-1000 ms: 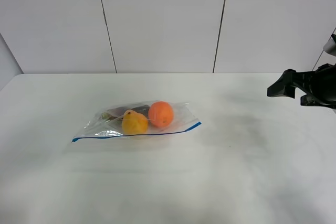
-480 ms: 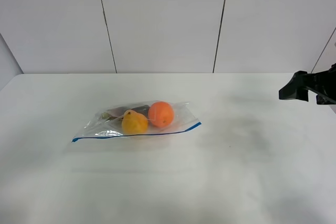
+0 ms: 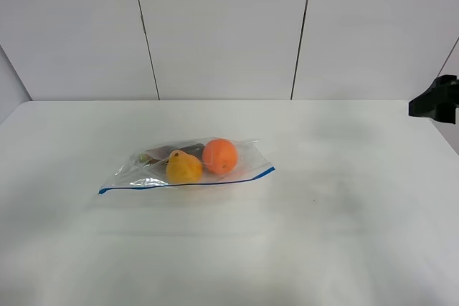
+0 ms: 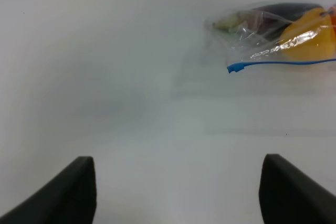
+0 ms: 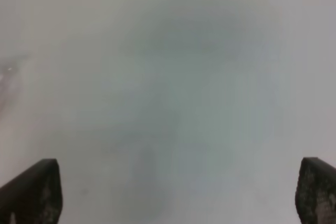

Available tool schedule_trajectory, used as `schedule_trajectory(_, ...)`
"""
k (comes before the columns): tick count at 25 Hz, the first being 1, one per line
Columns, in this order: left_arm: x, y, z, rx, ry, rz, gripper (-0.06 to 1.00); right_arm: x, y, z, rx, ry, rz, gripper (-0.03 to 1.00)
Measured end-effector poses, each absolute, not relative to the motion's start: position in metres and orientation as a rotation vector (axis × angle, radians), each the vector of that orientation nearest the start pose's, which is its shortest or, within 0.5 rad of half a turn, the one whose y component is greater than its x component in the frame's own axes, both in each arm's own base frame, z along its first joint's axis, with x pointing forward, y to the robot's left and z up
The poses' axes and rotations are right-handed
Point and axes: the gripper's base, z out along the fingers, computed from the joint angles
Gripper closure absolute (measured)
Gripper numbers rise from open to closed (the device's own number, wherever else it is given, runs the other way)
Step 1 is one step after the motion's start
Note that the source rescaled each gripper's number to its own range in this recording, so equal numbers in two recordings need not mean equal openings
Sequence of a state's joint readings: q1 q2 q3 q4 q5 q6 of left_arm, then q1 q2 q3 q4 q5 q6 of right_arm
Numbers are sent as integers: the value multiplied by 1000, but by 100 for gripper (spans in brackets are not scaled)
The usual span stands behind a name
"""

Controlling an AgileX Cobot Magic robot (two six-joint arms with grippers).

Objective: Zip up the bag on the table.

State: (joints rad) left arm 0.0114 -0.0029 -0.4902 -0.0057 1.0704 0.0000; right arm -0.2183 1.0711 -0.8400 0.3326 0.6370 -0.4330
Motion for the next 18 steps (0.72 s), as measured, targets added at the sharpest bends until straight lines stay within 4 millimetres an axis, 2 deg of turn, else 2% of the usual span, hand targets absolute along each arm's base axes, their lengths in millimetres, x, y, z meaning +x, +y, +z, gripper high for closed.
schedule_trajectory(7,-5,-1,274,-11,2061,0,23,182,-27,343,28,2180,-34,-3)
schedule_trajectory(18,-5,-1,274,-11,2061,0,23,114,-11,381,-2,1953,-68,-3)
